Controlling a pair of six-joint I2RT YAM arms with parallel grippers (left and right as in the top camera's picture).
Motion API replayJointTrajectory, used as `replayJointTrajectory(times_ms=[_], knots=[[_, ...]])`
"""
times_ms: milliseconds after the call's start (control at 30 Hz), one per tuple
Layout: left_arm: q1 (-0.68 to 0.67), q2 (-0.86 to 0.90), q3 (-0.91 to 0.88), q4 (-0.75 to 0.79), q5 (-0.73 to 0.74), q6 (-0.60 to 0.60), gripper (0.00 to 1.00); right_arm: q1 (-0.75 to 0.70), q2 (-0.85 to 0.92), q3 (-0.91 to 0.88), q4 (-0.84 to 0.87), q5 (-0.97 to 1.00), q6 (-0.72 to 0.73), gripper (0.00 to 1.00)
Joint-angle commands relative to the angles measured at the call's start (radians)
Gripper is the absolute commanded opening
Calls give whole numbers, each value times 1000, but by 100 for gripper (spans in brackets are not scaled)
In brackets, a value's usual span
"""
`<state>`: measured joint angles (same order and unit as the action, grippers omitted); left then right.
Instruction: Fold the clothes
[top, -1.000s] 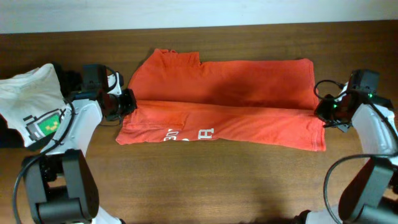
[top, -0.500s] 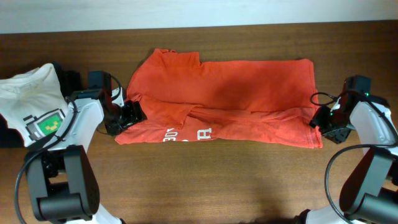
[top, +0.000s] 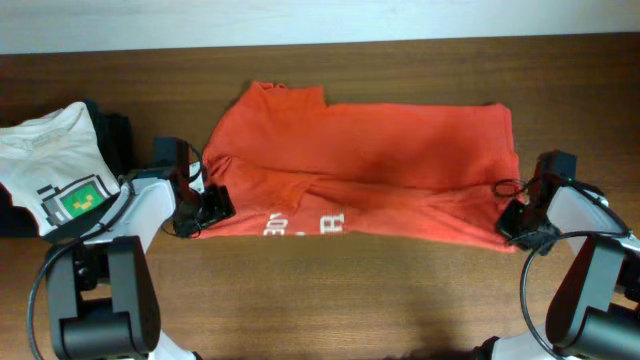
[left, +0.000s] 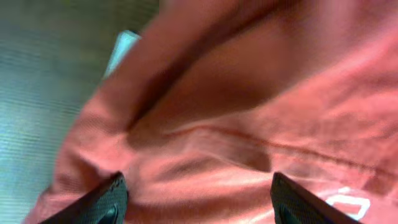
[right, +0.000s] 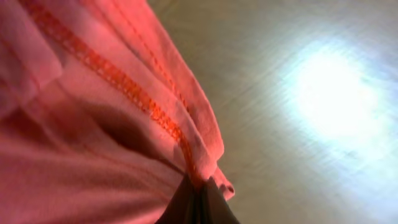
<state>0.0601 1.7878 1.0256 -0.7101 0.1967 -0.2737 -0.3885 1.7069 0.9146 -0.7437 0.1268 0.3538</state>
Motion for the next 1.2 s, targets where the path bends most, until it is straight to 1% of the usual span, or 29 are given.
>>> replayJointTrajectory(times_ms=[0, 33, 167, 267, 367, 400, 433, 467, 500, 533, 567, 600, 667, 767, 833, 900, 1000, 1033, 1067, 1100, 1167], knots=[[40, 30, -51, -133, -74, -51, 74, -6, 19, -36, -91, 258, 135, 4], [51, 30, -59, -170, -74, -51, 74, -6, 18, -35, -119, 279, 156, 4], [56, 29, -82, -249, -74, -51, 74, -6, 18, -35, -172, 281, 157, 4], [56, 6, -82, -278, -74, -50, 74, -6, 8, -35, -200, 269, 161, 4], [56, -107, -56, -268, -59, -50, 74, -6, -54, -11, -208, 217, 160, 4], [53, -162, -32, -264, -59, -45, 75, -5, -85, 8, -214, 185, 160, 7], [42, -216, -8, -245, -51, -26, 79, -6, -117, 35, -225, 143, 148, 22], [14, -278, 22, -189, -23, 10, 83, -5, -154, 77, -247, 113, 149, 52], [-12, -304, 42, -135, -8, 32, 84, -5, -176, 103, -264, 100, 148, 70], [-35, -313, 60, -95, -3, 52, 84, -5, -194, 127, -280, 88, 136, 73], [-88, -301, 105, -20, -2, 87, 84, -5, -228, 176, -311, 49, 72, 74], [-116, -280, 129, 21, -3, 98, 84, -5, -246, 206, -334, 20, 29, 75], [-149, -172, 214, 128, -3, 122, 85, -5, -272, 249, -387, -39, -60, 75], [-149, -19, 314, 242, 1, 122, 85, -5, -281, 253, -428, -53, -69, 75], [-149, 114, 408, 325, 19, 123, 84, -5, -281, 253, -431, -85, -69, 75], [-150, 254, 533, 338, 74, 122, 84, -5, -280, 253, -433, -107, -69, 75], [-169, 410, 687, 288, 77, 122, 84, -5, -280, 253, -435, -117, -70, 75], [-178, 452, 720, 271, 76, 122, 82, -5, -280, 253, -436, -117, -70, 75], [-185, 479, 738, 267, 77, 122, 75, -5, -280, 253, -435, -116, -70, 75], [-197, 507, 742, 267, 57, 122, 61, -5, -280, 253, -431, -116, -69, 74], [-203, 520, 742, 257, 27, 122, 52, -5, -277, 253, -419, -117, -69, 74]])
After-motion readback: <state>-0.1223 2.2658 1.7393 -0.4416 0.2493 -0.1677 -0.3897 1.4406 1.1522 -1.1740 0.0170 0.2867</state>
